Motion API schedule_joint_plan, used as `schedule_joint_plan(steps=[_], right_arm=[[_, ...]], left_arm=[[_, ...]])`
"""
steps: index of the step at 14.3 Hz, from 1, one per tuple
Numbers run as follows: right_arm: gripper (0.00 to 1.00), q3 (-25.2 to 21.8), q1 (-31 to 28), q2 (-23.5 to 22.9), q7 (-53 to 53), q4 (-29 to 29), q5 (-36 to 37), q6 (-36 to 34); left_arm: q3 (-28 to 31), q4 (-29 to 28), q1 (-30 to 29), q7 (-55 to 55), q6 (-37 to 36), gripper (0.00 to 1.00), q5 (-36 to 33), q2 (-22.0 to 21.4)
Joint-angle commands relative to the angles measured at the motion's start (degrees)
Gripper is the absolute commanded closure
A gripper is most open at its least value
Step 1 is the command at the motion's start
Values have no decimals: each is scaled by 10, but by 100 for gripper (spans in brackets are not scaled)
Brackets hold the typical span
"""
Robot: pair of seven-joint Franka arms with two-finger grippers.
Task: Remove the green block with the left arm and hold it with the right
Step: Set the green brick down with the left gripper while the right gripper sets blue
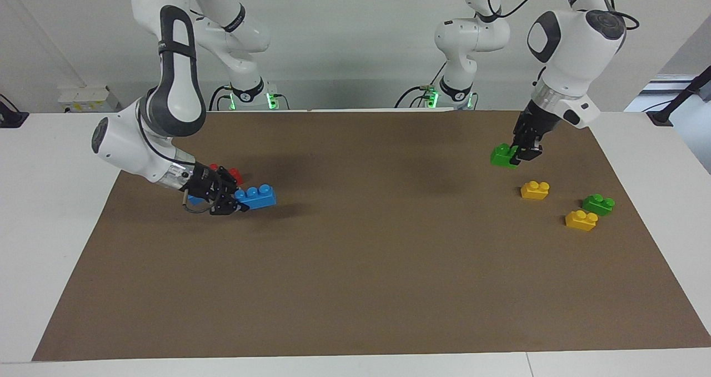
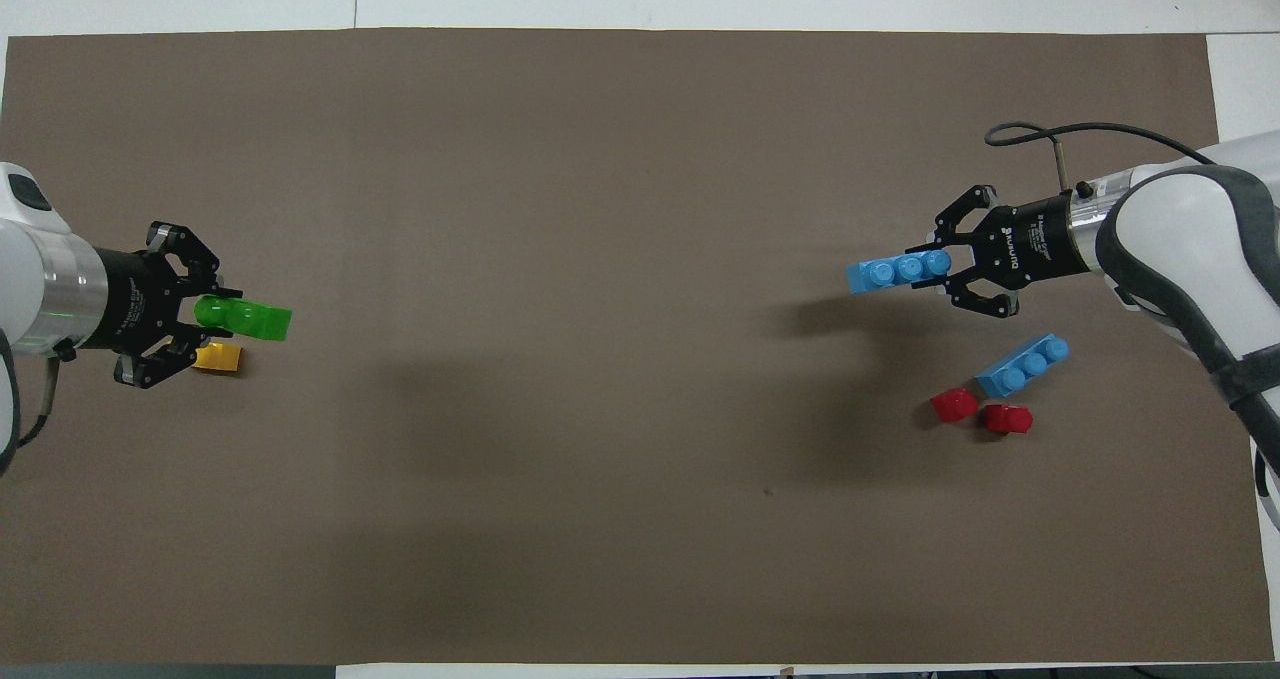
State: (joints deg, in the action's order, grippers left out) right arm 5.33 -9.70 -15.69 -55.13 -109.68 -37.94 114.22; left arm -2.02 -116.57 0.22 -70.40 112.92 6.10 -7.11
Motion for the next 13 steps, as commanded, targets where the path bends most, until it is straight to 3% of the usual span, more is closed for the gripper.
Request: schedule_joint_plan(steps=[1, 5, 8, 13], right_arm=[[100, 9, -32, -41, 33, 21, 11, -9], [100, 8, -55, -69, 92, 18, 10, -2], [100, 7, -53, -69, 90, 10, 10, 3], [90, 7, -35, -68, 56, -9, 13, 50]], left_arm=[[-6, 7, -34, 82, 26, 100, 15, 46], [-5, 10, -59, 138, 104, 100, 9, 107], [-4, 54, -62, 141, 124, 100, -2, 166], [-4, 93, -66, 161, 186, 100, -43, 260]])
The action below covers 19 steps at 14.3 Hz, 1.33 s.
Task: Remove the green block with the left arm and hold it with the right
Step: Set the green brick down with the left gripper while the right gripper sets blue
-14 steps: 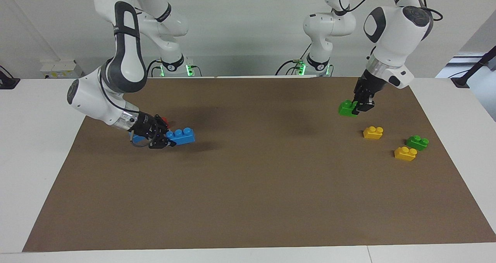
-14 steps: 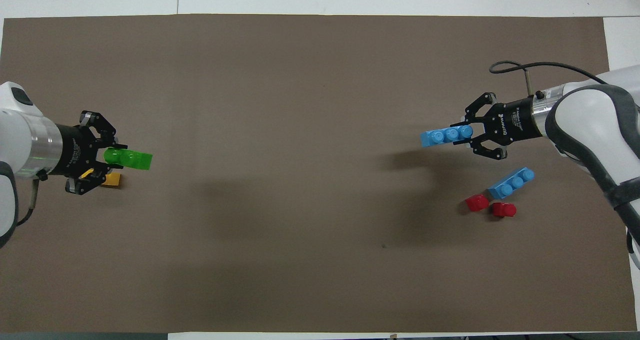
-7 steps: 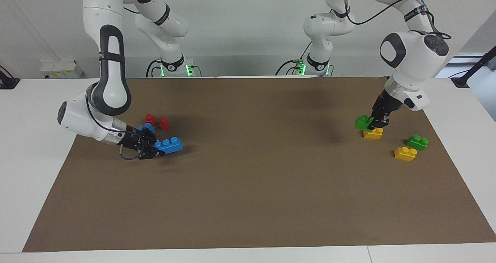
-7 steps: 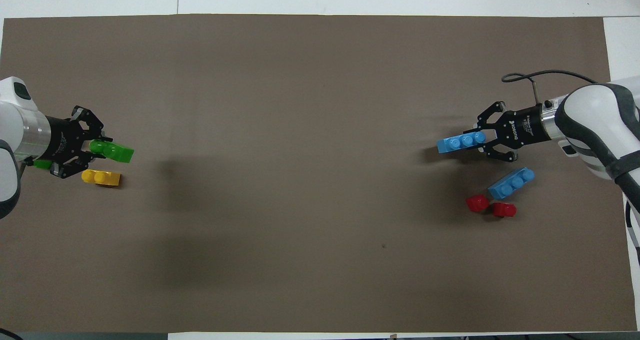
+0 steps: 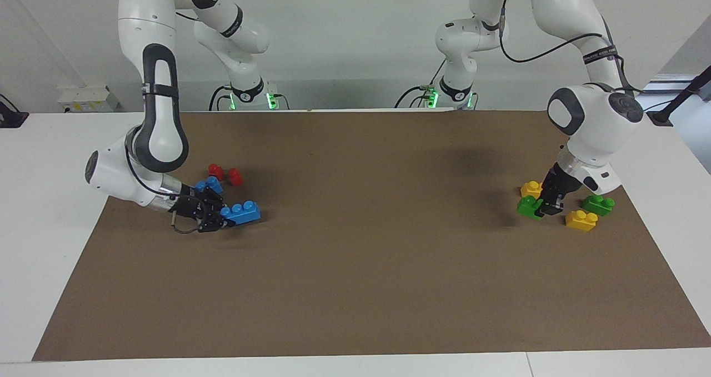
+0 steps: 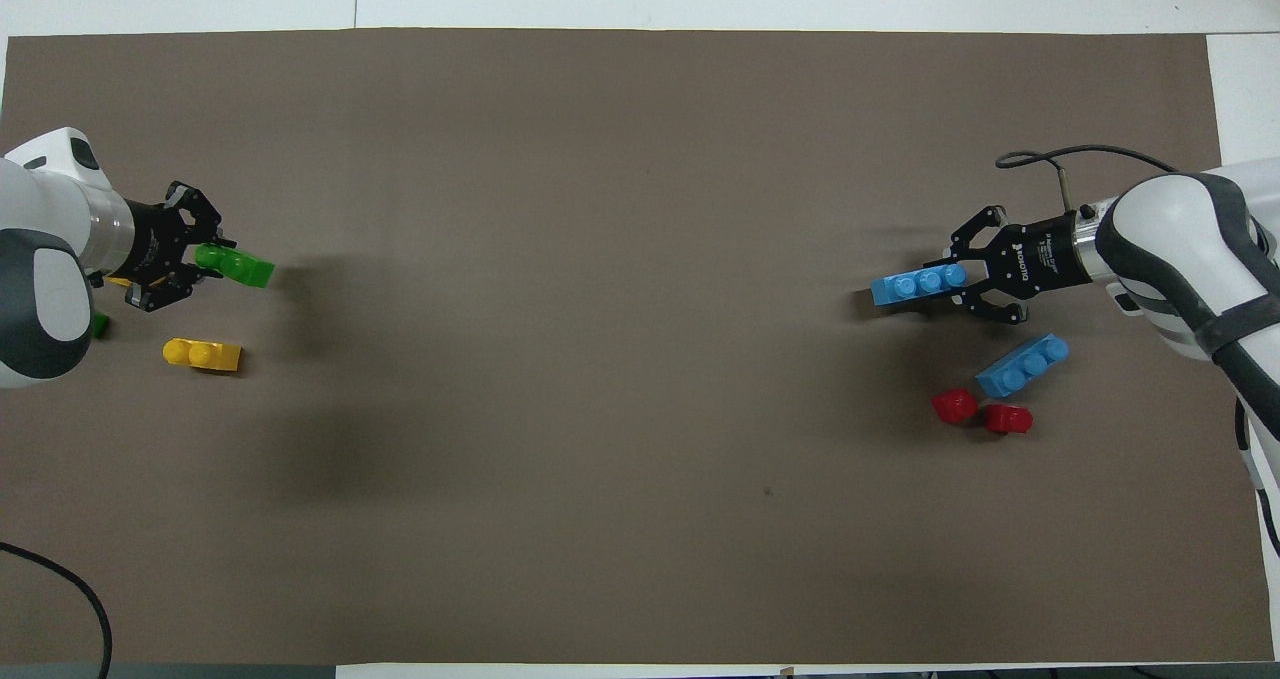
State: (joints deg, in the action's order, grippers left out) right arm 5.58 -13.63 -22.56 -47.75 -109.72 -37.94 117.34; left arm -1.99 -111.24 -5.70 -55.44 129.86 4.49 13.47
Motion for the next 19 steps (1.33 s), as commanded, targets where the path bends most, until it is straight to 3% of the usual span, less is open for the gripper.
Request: schedule_joint_plan(steps=[1, 3, 8, 9, 10, 11, 12, 14, 15, 19], right_arm=[[83, 5, 5, 1, -17, -10, 14, 26], [77, 5, 5, 1, -17, -17, 15, 35], [70, 5, 6, 2, -15, -30, 16, 54], [64, 5, 6, 2, -16, -30, 16, 54], [61, 5, 10, 2, -15, -33, 19, 57], [57, 5, 14, 2, -15, -36, 22, 63], [49, 5, 14, 2, -15, -37, 23, 69], [16, 5, 17, 2, -15, -38, 34, 71], [7, 5, 16, 3, -15, -37, 38, 70], [0, 5, 19, 29, -19, -23, 61, 28]], left_arm=[[-5, 51, -8, 11, 18, 100, -33, 69], [-5, 60, -8, 11, 28, 100, -38, 86], [-5, 55, -8, 20, 57, 100, -41, 102], [-5, 56, -9, 32, 58, 100, -41, 102], [-5, 57, -8, 39, 58, 45, -40, 102], [-5, 58, -9, 44, 57, 0, -41, 102], [-5, 60, -8, 53, 58, 0, -41, 102], [-5, 70, -5, 73, 53, 0, -41, 101], [-5, 74, -2, 90, 48, 0, -43, 97], [-9, 102, 3, 129, -4, 0, -76, 76]])
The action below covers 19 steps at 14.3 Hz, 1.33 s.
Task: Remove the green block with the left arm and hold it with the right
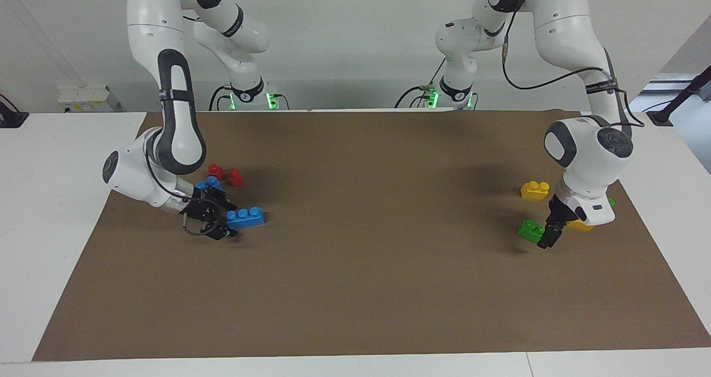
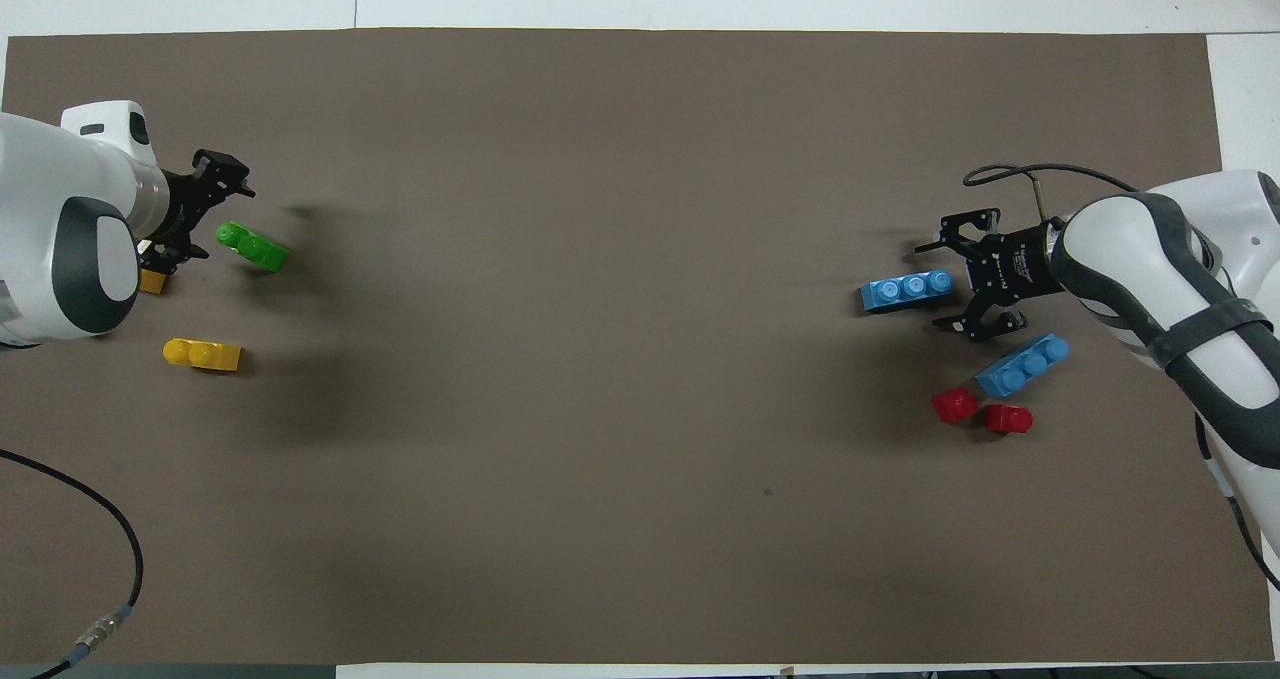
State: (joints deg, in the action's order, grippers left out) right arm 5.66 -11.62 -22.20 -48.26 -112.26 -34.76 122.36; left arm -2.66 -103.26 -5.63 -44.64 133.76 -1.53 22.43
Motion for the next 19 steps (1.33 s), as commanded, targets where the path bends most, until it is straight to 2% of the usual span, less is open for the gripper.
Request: schedule_joint_plan(steps=[1, 4, 6, 14, 17, 19], right_arm=[[0, 4, -2, 39, -13, 9, 47, -38], [0, 5, 19, 92, -8, 28, 133, -100], [0, 5, 30, 133, 4, 30, 164, -138], [0, 22, 44, 286, 286, 37, 300, -255], [0, 22, 61, 305, 323, 62, 322, -257], [0, 22, 60, 307, 406, 76, 324, -258]], left_arm=[[-2, 32, 3, 36, -63, 0, -16, -19], [-5, 49, 11, 78, -135, 0, -17, -52], [-13, 55, 15, 105, -176, 0, -17, -72], [-23, 59, 16, 355, -320, 0, -11, -188], [-24, 54, 26, 397, -371, 0, -10, -229], [-25, 53, 33, 404, -397, 0, -10, -241]])
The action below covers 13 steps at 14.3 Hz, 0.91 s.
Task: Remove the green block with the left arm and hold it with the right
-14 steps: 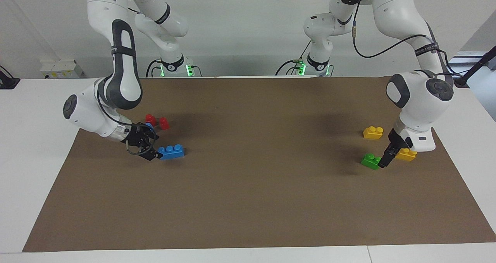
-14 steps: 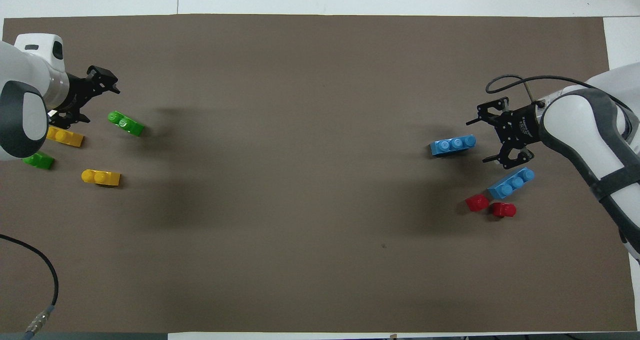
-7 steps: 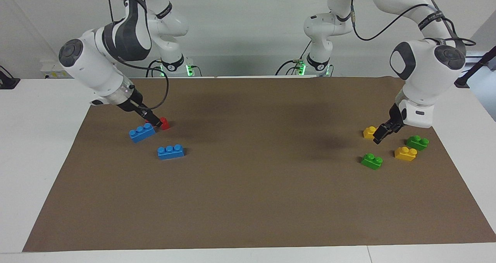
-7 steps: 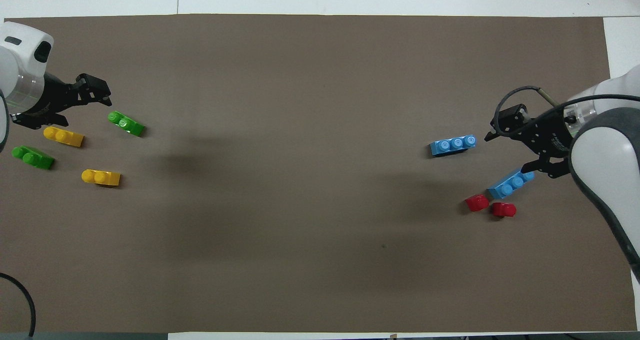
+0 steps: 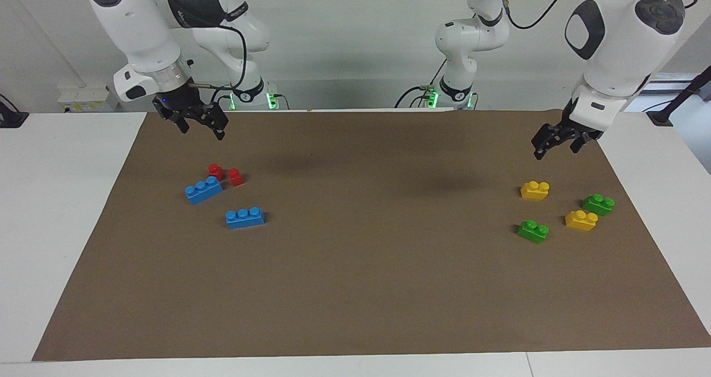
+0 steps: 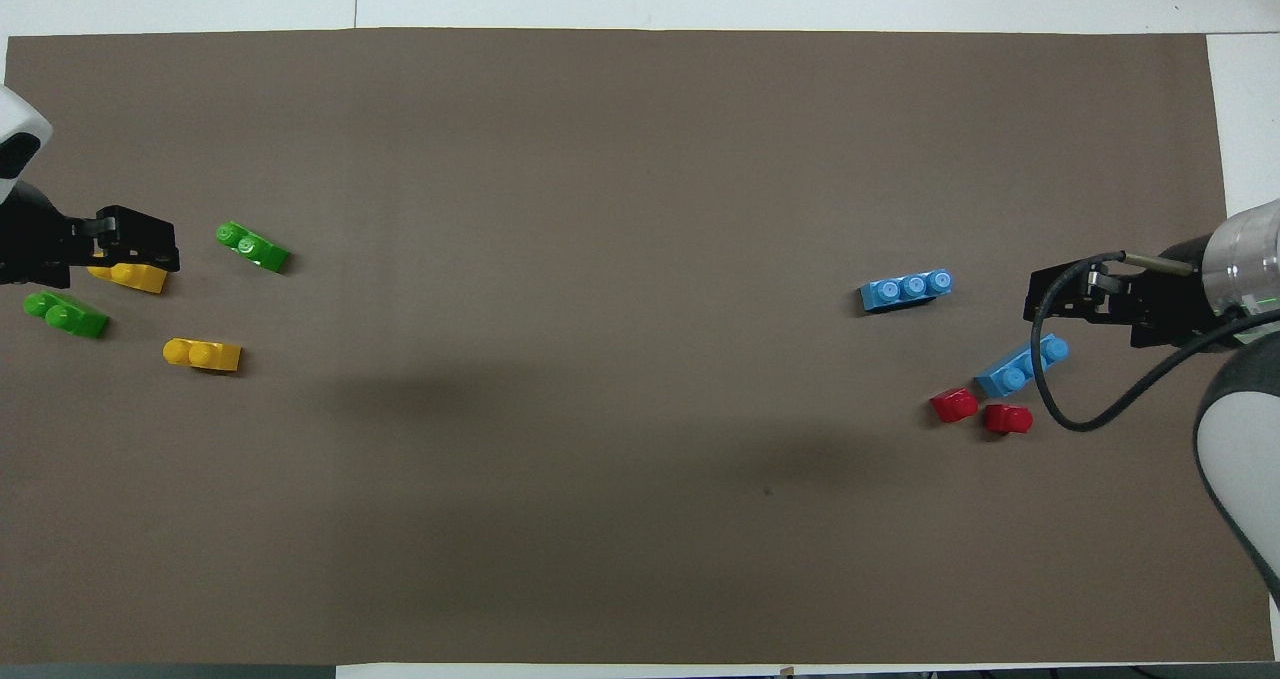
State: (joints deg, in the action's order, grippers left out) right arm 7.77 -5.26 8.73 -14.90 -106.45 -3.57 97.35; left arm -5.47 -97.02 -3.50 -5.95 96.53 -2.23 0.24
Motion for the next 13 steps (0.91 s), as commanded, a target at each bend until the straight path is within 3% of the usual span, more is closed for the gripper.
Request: schedule_joint_plan(steps=[1, 8, 13], right_arm=[[0, 0, -8, -5, 122, 25, 15, -2], [0, 0, -12, -11, 159, 32, 15, -8], [0, -1, -14, -66, 162, 106, 24, -77]], left_arm=[[4, -11, 17, 20, -32, 0, -3, -28], [4, -20, 14, 55, -25, 0, 14, -50], [5, -27, 9, 55, -8, 0, 40, -53]])
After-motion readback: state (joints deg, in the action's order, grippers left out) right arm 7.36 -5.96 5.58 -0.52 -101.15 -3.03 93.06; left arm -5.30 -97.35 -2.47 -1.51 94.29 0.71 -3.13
